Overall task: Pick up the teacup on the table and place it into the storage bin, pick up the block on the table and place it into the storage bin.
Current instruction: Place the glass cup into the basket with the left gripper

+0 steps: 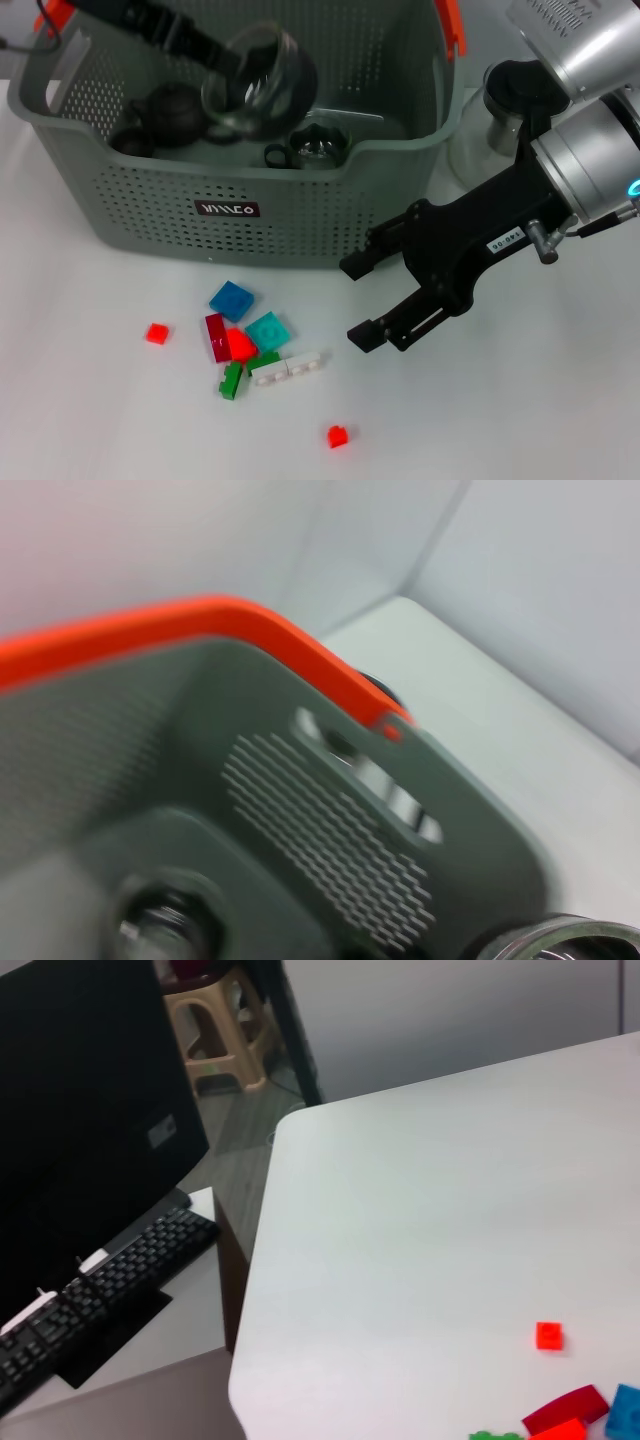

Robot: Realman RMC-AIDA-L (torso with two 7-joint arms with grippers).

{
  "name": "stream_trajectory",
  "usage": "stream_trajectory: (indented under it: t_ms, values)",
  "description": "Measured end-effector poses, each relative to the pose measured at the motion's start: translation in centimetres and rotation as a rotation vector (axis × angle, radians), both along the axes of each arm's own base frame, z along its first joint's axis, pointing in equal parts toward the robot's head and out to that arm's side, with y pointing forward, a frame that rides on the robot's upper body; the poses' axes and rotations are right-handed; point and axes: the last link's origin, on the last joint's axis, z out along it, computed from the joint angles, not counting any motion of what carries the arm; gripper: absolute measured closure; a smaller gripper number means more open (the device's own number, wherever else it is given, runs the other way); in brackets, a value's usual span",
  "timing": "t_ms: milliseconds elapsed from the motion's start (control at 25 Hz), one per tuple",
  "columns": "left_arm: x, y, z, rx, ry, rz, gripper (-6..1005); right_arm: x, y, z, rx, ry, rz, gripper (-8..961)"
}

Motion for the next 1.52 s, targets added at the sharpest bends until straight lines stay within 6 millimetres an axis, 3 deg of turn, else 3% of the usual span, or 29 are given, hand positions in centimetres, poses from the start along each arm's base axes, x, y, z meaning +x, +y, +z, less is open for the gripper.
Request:
stream_trajectory:
  t_ms: [320,600,1040,1520]
  values:
    - [-0.4,4.7,-0.7,0.229,0.112,0.042,935,0.4,-0.2,-0.2,-0.001,0.003,-0.017,56]
    - [0.4,7.3,-4.0,0.329,0.291,0.026,929,0.7,0.0,-0.2,0.005,0.0,-0.033,57]
    - [0.8,7.1,-8.5,0.326,0.507,-0.038,921,0.7,0.2,-0.3,0.02,-0.003,-0.038,56]
    - [0.6,6.6,-9.3,0.31,0.538,-0.051,912,0.7,0.4,-0.3,0.035,0.001,-0.04,56]
